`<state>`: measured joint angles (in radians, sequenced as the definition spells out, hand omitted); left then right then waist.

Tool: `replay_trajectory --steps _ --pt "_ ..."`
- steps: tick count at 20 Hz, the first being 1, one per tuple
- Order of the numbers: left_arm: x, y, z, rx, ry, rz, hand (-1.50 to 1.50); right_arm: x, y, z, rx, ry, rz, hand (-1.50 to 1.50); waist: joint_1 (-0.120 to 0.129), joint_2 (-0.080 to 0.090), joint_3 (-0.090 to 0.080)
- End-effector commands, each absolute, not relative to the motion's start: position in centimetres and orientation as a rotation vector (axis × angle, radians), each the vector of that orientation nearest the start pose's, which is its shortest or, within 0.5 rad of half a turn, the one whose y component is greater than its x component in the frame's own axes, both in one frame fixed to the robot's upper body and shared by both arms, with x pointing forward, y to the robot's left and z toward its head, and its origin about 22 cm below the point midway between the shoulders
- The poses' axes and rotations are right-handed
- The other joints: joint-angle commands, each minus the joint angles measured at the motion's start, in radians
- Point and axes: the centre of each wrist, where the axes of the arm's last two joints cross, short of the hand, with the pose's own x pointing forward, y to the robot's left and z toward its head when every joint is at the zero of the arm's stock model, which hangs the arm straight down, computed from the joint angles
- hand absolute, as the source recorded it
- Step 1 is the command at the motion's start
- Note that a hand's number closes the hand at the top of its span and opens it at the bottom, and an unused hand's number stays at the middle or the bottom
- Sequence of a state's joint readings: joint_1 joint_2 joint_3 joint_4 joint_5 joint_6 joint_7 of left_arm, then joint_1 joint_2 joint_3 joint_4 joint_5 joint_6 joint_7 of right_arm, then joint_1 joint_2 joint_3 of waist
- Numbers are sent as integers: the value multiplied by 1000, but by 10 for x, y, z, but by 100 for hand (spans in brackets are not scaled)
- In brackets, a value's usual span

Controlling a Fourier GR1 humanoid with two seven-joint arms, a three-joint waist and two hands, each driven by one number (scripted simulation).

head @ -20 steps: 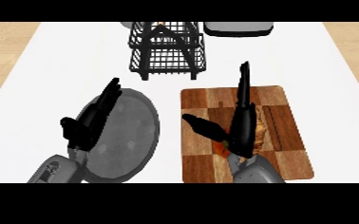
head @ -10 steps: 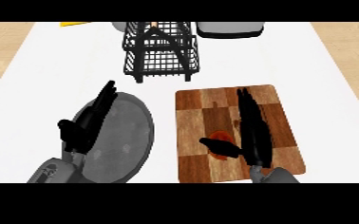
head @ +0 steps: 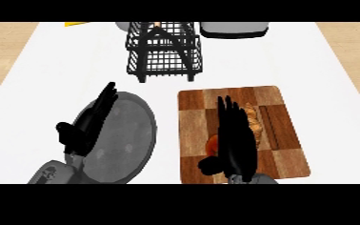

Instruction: Pick the tomato from the cutting board and place it in the tiered basket

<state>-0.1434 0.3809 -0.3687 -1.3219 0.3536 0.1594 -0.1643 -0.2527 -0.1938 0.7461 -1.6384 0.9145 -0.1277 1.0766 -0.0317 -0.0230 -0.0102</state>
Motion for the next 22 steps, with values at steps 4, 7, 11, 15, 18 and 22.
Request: replay_trajectory --steps 4,7,11,15,18,22 --pt "261 246 -20 -42 -1515 -212 0 184 -51 102 -1099 -978 729 -150 10 8 7" --pt "266 233 -18 -61 -1514 -218 0 194 -53 85 -1173 -860 775 -150 12 14 8" --pt "266 243 -20 -42 -1531 -217 0 190 -52 74 -1162 -752 771 -150 14 17 8" --pt "269 225 -20 -86 -1528 -225 0 202 -62 69 -1121 -760 729 -150 24 23 10" --pt "278 238 -11 -60 -1529 -219 0 201 -67 64 -1104 -763 723 -150 24 22 10" --pt "278 240 -19 -48 -1544 -210 0 194 -71 57 -1123 -738 732 -150 21 22 10"
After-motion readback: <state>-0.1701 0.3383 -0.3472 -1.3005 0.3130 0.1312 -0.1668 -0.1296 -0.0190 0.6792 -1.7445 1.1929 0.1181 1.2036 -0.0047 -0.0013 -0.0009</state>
